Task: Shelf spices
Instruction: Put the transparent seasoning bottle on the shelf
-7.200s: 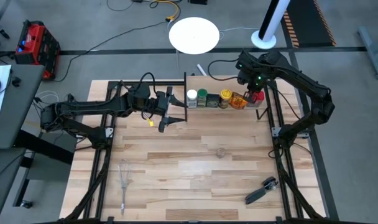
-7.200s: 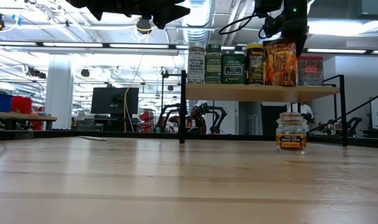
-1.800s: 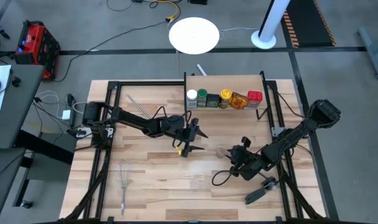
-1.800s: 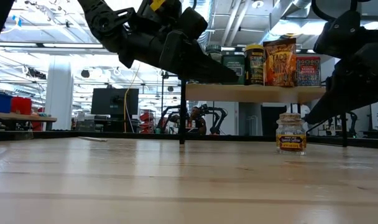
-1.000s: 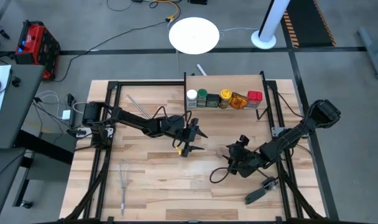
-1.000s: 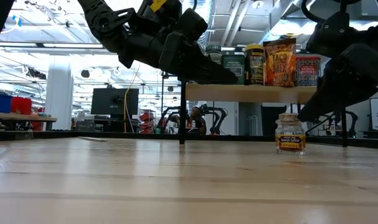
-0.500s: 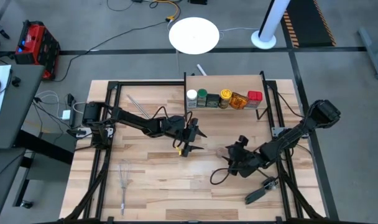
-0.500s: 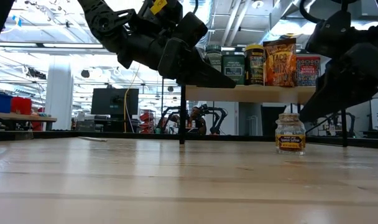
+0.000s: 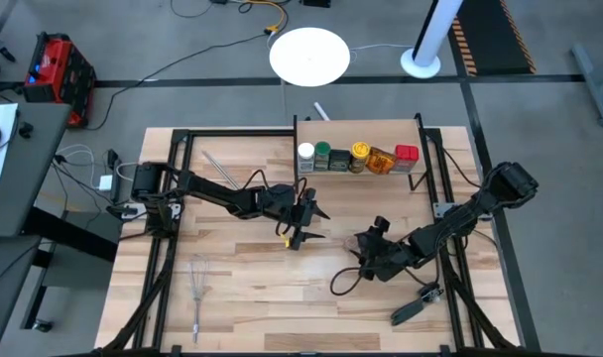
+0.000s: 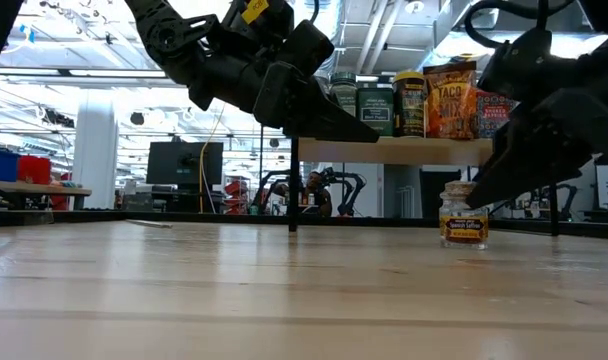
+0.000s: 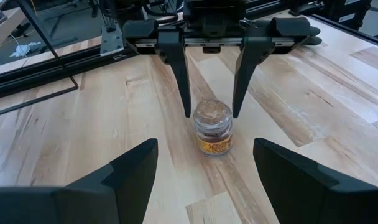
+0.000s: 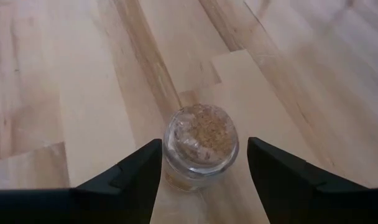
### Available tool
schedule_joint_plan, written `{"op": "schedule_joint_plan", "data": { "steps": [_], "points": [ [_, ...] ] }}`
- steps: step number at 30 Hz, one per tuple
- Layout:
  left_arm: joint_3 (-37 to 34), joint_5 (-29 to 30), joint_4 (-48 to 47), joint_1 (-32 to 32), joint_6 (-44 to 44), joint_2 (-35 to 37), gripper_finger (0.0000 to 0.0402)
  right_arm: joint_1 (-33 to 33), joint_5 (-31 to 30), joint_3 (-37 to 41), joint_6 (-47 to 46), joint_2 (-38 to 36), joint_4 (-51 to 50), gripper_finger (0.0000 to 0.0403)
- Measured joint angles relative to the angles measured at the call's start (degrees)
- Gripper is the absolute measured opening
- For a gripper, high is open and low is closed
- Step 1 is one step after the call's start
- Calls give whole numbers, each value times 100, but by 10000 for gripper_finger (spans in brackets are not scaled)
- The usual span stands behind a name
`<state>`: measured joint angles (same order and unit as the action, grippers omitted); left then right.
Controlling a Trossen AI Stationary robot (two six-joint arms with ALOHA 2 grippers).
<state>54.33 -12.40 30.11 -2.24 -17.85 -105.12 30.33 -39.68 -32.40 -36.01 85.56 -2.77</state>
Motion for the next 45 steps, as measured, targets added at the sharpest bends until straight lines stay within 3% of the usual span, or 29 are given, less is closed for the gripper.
{"op": "schedule_joint_plan", "data": {
  "steps": [18,35,45],
  "points": [
    [0,-4,-125,0,-54,0,256,-199,117,0,596,0,153,238],
    [0,-2,-123,0,-57,0,256,-199,121,0,665,-11,186,164],
    [0,-4,-123,0,-59,0,256,-199,163,0,653,-11,177,161]
  ]
}}
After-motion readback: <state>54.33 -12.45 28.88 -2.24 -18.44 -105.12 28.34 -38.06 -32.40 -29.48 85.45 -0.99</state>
